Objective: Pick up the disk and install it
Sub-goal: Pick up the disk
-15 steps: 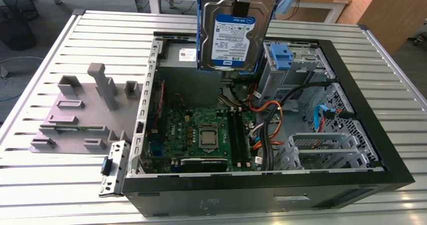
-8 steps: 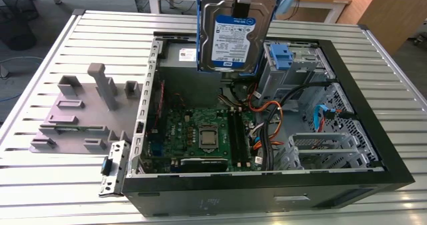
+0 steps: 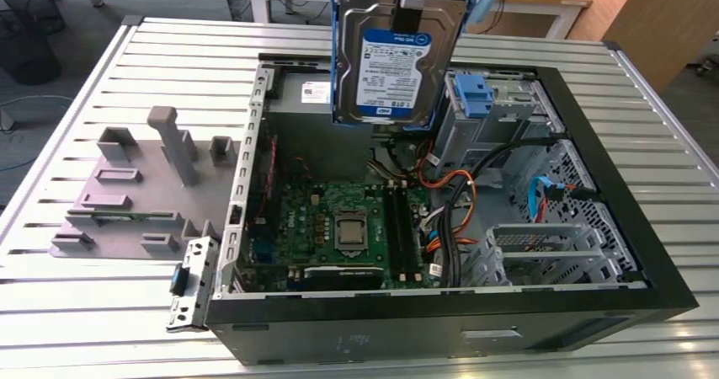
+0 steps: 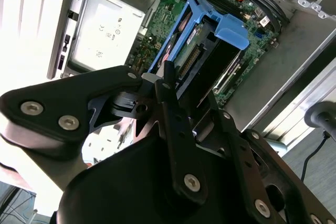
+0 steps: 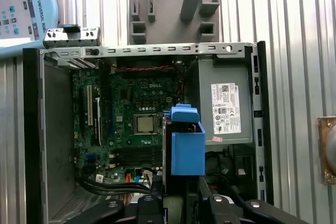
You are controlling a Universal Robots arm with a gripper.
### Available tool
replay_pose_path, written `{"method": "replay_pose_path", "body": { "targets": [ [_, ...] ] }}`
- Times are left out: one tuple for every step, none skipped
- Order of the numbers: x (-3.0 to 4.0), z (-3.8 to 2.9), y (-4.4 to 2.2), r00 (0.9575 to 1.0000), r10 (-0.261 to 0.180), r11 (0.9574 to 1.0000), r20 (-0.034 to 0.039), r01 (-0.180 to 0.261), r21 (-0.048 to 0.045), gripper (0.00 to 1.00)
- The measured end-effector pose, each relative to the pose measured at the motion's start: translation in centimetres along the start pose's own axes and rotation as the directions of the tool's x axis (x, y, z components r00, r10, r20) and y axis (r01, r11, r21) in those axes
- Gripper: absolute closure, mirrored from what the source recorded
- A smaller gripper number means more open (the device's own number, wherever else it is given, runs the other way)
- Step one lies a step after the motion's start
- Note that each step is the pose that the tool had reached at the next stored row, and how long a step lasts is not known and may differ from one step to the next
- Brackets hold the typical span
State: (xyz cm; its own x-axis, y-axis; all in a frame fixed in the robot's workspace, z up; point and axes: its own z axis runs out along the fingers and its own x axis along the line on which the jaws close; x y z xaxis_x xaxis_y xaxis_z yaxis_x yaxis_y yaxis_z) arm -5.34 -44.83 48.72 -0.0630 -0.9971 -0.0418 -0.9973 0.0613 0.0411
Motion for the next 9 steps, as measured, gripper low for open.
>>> {"method": "replay_pose_path", "body": {
  "targets": [
    [0.07, 0.0, 0.0, 1.0, 0.0, 1.0, 0.0, 0.0, 0.0, 0.65],
    [0.14, 0.0, -0.01, 1.0, 0.0, 1.0, 0.0, 0.0, 0.0, 0.65],
    [0.21, -0.01, -0.01, 1.0, 0.0, 1.0, 0.0, 0.0, 0.0, 0.65],
    [0.28, -0.01, -0.02, 1.0, 0.0, 1.0, 0.0, 0.0, 0.0, 0.65],
    [0.36, -0.01, -0.02, 1.0, 0.0, 1.0, 0.0, 0.0, 0.0, 0.65],
    [0.42, -0.01, -0.03, 1.0, 0.0, 1.0, 0.0001, 0.0, 0.0001, 0.65],
    [0.5, -0.02, -0.03, 1.0, 0.0, 1.0, 0.0, 0.0, 0.0, 0.65],
    [0.56, -0.03, -0.03, 1.0, 0.0, 1.0, 0.0, 0.0, 0.0, 0.65],
    [0.63, -0.03, -0.04, 1.0, 0.0, 1.0, 0.0, 0.0, 0.0, 0.65]
  ]
}}
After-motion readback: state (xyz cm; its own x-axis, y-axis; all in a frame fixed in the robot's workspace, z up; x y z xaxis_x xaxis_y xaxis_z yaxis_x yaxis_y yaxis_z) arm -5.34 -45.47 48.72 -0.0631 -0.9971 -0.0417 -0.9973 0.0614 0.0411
